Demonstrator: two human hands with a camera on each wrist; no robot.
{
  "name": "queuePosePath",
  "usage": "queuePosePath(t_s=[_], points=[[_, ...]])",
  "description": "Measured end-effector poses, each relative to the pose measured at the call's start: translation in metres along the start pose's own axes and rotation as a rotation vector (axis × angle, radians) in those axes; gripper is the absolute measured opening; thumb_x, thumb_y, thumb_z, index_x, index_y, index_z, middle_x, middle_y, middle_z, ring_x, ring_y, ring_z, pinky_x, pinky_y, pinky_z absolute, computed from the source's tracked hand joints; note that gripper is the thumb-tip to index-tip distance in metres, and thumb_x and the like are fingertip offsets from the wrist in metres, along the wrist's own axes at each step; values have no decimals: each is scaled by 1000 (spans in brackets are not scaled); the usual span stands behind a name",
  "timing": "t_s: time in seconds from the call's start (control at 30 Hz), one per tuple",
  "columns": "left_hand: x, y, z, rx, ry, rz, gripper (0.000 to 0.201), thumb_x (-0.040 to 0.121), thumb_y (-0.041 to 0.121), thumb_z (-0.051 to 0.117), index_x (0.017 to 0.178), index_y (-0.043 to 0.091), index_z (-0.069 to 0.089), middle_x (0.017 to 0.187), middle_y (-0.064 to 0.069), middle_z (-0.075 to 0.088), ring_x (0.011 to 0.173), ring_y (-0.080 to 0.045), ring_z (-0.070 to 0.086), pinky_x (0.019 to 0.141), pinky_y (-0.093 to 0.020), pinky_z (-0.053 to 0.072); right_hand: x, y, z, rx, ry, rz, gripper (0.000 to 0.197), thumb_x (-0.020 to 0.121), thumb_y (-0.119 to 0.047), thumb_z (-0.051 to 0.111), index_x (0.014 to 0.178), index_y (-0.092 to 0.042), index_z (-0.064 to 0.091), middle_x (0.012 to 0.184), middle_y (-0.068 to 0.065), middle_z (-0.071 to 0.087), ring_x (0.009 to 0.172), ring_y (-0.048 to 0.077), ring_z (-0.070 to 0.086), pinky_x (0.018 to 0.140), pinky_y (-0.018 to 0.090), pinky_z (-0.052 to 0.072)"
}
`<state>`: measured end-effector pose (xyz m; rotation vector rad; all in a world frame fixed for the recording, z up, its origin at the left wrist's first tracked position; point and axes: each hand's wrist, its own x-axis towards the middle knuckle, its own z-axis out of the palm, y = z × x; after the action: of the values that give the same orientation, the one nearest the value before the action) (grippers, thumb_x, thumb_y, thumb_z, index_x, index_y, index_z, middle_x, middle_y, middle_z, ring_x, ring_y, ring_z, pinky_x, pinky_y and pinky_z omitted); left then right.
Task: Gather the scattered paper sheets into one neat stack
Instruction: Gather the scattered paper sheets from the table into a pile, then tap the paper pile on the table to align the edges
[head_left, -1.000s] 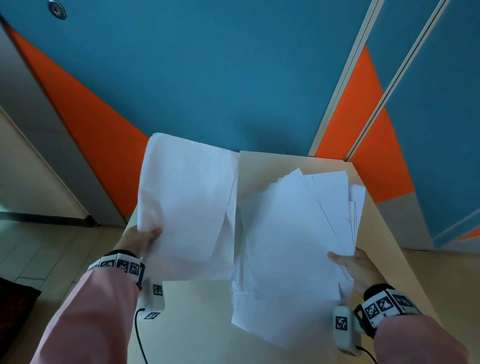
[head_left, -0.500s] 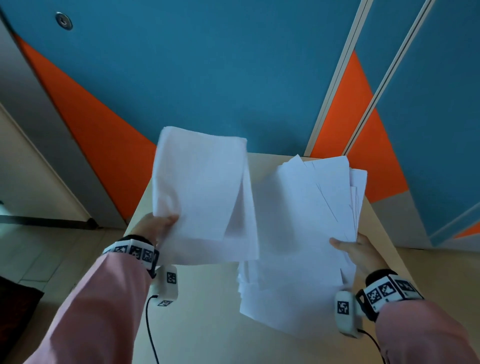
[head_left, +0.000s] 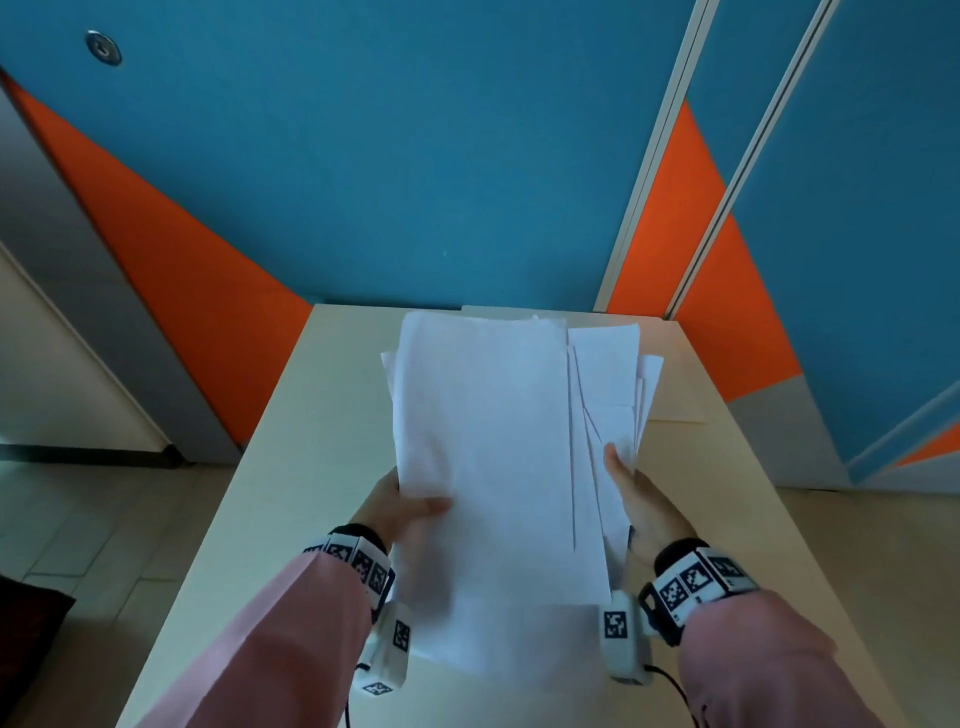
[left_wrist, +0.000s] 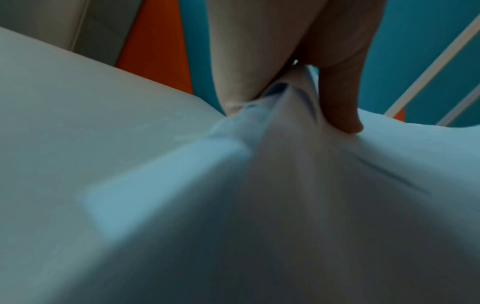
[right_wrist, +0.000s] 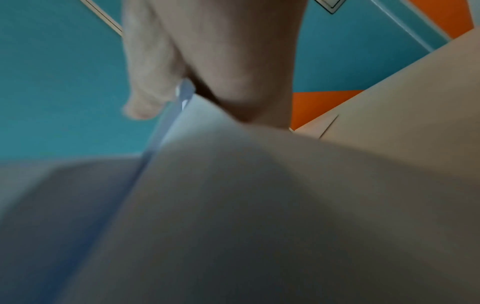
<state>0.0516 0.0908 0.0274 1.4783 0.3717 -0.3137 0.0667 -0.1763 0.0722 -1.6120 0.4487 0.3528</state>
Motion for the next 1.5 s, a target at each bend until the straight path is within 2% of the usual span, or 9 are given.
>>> queuePosePath(t_s=[0.17,0.3,0.43,0.6,0.7,0.87,1.0,1.23,1.5], points=[[-6,6,8,31,43,121,44,50,5,71,90,19,61,90,-8,68,95,-34,64,82,-41,54,9,0,-3,-58,-9,-29,71,73,-6,77,134,-4,38,129,3,49,122,23,42,102,32,29],[-13,30,16,-61,32,237,56,62,16,75,115,14,56,99,3,67,96,-21,64,85,-30,53,13,-14,5,15,100,-150,63,75,-7,76,126,-4,39,110,-1,48,111,16,43,94,28,31],[-19,60,15,-160,46,257,25,89,20,58,114,23,54,102,10,61,96,-9,58,92,-27,40,20,-26,10,112,153,-274,72,70,-15,80,129,1,43,125,3,53,119,20,50,109,35,35],[-15,56,-5,-65,77,287,37,64,3,81,92,21,65,79,9,76,78,-2,70,74,-21,50,8,-27,15,108,7,-353,70,49,-24,91,110,-5,64,109,9,71,105,24,66,102,46,46],[-16,39,-14,-52,14,261,71,34,22,93,99,18,66,86,7,77,87,-7,72,68,-17,54,7,-14,13,72,-93,-324,78,30,-36,94,100,-14,68,102,4,75,97,23,70,95,47,50],[-17,35,-4,-78,105,282,65,40,19,85,100,25,60,99,0,68,97,-19,64,76,-31,52,9,-6,23,73,-59,-313,36,64,6,79,90,-16,67,99,13,73,94,29,70,94,53,50],[-19,49,3,-78,177,404,62,50,13,81,106,23,59,100,0,66,95,-17,64,82,-35,54,6,-15,32,107,-9,-374,30,59,-13,86,84,-18,71,94,8,76,92,26,71,93,48,52],[-18,49,-22,-91,94,354,74,54,-4,59,126,12,46,100,-7,64,103,-34,60,74,-33,52,6,-16,18,110,-172,-406,54,70,23,61,108,-16,58,104,10,69,96,24,67,81,32,55],[-20,50,-2,-17,240,516,60,76,-10,59,132,4,43,98,3,60,91,-13,59,68,-13,49,6,-20,37,100,-39,-468,35,73,1,69,102,-19,68,105,7,73,103,28,67,96,45,49]])
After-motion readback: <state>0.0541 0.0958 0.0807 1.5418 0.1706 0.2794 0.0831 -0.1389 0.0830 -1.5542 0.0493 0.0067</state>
